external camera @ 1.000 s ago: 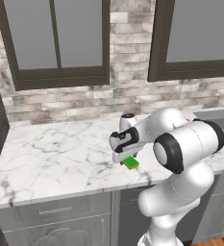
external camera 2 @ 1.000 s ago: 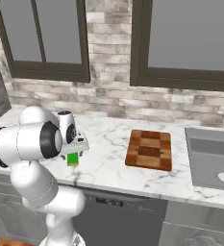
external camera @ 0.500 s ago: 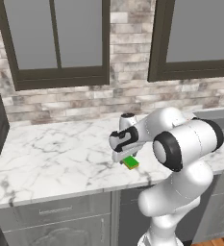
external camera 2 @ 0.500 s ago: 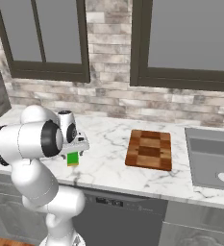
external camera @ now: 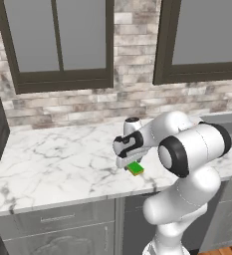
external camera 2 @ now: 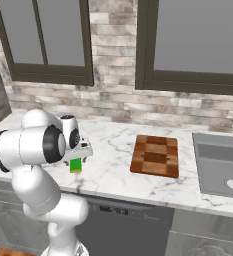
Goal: Pick up the sponge from the counter and clean the cutting board by briefly scrubbing or pressing down on the cutting board. Once finished, release the sponge.
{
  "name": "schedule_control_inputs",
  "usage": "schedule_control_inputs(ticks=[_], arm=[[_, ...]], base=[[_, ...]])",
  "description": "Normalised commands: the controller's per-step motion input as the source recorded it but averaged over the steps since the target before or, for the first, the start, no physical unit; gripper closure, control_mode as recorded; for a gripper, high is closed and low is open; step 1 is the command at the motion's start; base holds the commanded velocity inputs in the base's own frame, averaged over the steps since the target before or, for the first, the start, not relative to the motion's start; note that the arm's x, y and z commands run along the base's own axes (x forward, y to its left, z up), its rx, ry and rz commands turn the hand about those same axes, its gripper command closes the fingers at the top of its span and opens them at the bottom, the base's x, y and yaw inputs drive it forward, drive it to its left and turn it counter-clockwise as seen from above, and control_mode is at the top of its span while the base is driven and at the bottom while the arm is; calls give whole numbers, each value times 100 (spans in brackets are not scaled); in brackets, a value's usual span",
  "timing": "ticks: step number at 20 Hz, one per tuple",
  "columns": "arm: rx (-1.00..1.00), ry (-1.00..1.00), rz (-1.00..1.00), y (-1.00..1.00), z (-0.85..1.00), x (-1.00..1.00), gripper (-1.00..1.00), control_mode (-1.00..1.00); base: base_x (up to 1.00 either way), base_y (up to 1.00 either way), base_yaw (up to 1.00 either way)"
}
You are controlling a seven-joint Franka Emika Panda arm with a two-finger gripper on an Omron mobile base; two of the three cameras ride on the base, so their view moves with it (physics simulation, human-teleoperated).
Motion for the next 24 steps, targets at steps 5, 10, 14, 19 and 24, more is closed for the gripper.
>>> schedule_control_inputs(ticks=[5, 10, 14, 19, 24], arm=[[-1, 0, 0, 1, -12, 1, 100, -100], [-2, 0, 0, 0, -2, 8, 100, -100], [-1, 0, 0, 0, 3, 0, 100, -100], [0, 0, 0, -1, 27, 0, 100, -100], [0, 0, 0, -34, 23, 0, 100, -100]], base=[[0, 0, 0], [0, 0, 0], [0, 0, 0], [0, 0, 0], [0, 0, 0]])
